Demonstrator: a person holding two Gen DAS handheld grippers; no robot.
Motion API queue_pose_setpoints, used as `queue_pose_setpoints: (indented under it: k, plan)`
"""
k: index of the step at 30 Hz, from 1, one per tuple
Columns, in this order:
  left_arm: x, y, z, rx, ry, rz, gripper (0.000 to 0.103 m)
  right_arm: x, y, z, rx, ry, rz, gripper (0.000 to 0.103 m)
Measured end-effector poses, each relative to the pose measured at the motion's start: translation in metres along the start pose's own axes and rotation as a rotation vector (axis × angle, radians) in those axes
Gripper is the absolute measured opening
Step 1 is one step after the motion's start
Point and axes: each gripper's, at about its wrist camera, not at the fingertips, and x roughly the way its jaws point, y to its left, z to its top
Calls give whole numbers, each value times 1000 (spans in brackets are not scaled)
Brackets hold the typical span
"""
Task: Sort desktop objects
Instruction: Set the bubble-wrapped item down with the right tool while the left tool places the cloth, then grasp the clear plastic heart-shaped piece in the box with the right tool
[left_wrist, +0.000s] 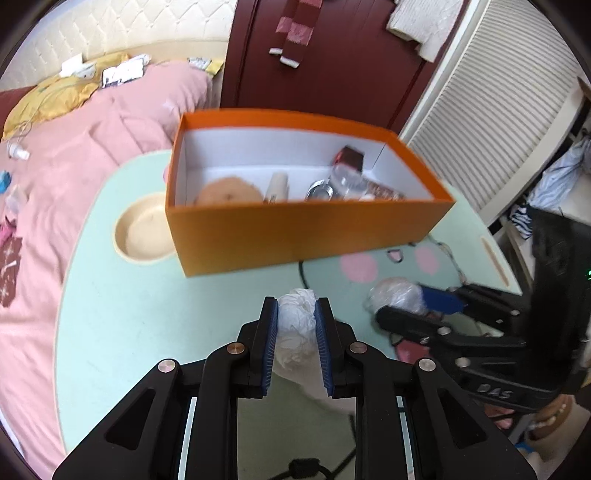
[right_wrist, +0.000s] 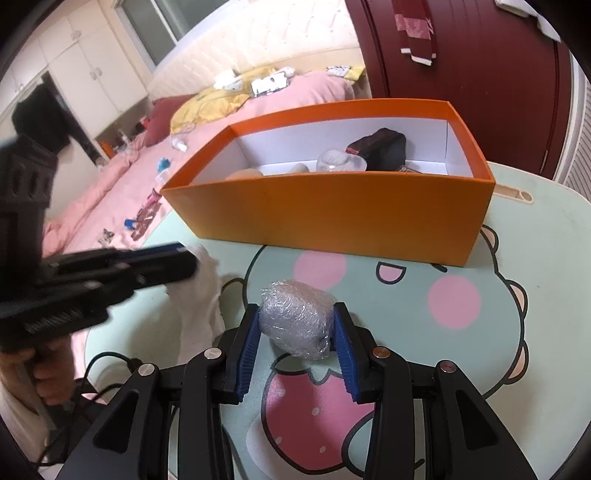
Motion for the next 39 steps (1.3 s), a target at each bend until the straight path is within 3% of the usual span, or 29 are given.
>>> queue_pose_setpoints:
  k: [3,4,5,6,8,10,18,25,32,39]
  plan:
    - [-3,-2,-5,11,-25,0,28,0,3,-1,-10,-3,-13,40]
    - [-5,-1,-5,14,-30,2,35,0,4,-1,-14,-4,-19,42]
    - [-6,0,-6,16,-36,4,40,-1,5,-1,-18,-6,-24,52]
    - [-7,0,-6,15,-47,7,46,-3,6,-2,-18,-13,-28,58]
    - [-15,2,-6,10,-96,12,68,-9,7,-2,-20,-44,-28,63]
    - [-21,5,-7,-2,-138,14,81,-15,8,-1,-27,-64,-26,64]
    - [-13,16,-9,-37,-111,61,81,-27,7,23,-41,-90,-20,64]
    - [-13,28,-15,-92,-133,38,81,-28,10,69,-58,-105,-39,64]
    - [-17,35,-17,-109,-155,43,81,5,-5,118,12,22,-124,63]
    - [-17,36,-15,-115,-155,39,81,34,-11,136,21,138,-169,63]
